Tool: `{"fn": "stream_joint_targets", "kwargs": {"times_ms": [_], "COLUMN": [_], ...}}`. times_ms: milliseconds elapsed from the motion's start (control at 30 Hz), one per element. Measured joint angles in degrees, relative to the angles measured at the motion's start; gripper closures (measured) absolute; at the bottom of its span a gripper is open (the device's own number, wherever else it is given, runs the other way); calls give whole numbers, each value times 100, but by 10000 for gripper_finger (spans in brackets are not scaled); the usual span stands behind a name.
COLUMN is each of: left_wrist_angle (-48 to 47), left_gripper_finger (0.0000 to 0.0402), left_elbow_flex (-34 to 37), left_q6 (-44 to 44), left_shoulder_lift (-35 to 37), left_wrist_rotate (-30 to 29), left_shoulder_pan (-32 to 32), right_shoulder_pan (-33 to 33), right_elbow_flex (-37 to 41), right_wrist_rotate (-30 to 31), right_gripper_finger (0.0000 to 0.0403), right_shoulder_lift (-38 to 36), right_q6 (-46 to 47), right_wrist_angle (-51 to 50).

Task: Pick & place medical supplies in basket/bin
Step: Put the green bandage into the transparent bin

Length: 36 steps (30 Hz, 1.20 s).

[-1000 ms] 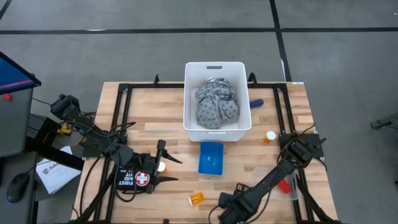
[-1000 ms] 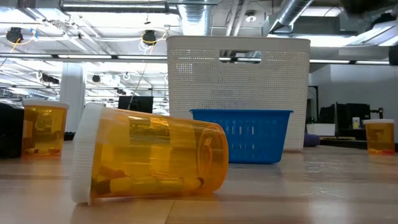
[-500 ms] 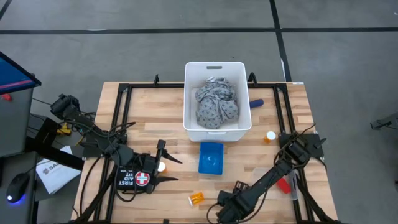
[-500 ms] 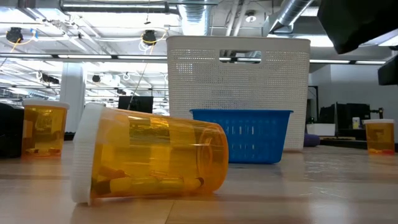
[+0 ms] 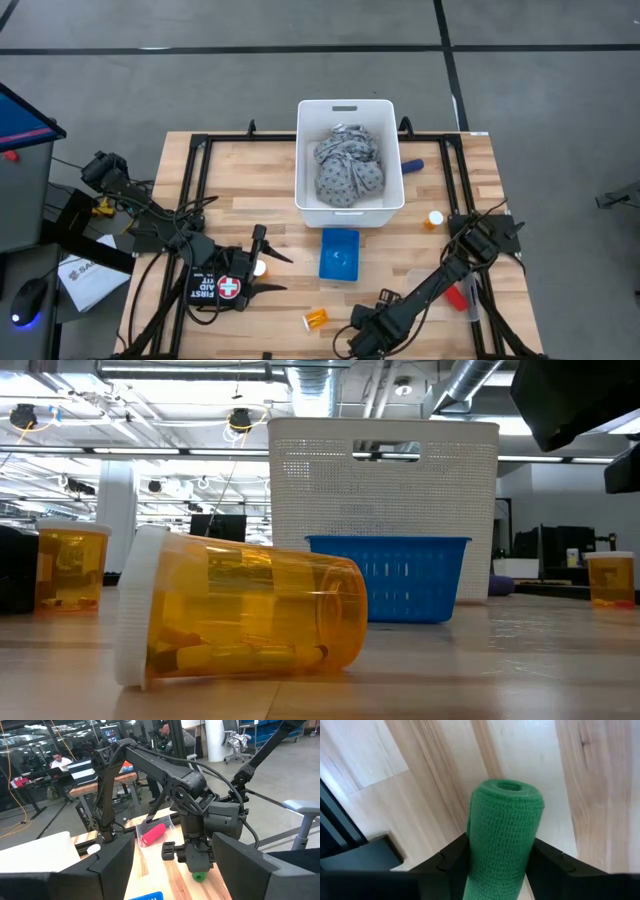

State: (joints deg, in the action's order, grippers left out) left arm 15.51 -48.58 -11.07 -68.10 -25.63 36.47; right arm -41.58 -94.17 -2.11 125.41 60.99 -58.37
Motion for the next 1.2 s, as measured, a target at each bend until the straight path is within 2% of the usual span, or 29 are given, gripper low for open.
{"fn": "stream_joint_targets", "kwargs": {"times_ms": [200, 400, 533, 600, 833, 1000, 1200], "left_wrist_angle": [0, 1, -2, 2, -3, 2, -3], "left_gripper_finger": [143, 143, 143, 143, 143, 143, 143], "left_elbow_flex": [0, 0, 0, 0, 0, 0, 0], "left_q6": [0, 0, 0, 0, 0, 0, 22], "left_shoulder_lift": [0, 0, 0, 0, 0, 0, 0], "left_wrist_rotate": [0, 0, 2, 2, 1, 2, 2], "left_shoulder_pan": [0, 0, 0, 0, 0, 0, 0], "right_shoulder_pan": [0, -38, -69, -115, -293, -463, -684], "right_elbow_flex": [-11, -377, -857, -1135, -1727, -1567, -1017], "right_wrist_rotate": [-39, 219, 550, 822, 1541, 1532, 1416], "right_gripper_finger": [255, 257, 258, 259, 260, 260, 260], "right_shoulder_lift": [-109, -200, -247, -247, -258, -380, -623], "right_q6": [-9, -13, -7, 45, 732, 1096, 1688], "right_wrist_angle": [-56, -324, -999, -1655, -3169, -3155, -3138]}}
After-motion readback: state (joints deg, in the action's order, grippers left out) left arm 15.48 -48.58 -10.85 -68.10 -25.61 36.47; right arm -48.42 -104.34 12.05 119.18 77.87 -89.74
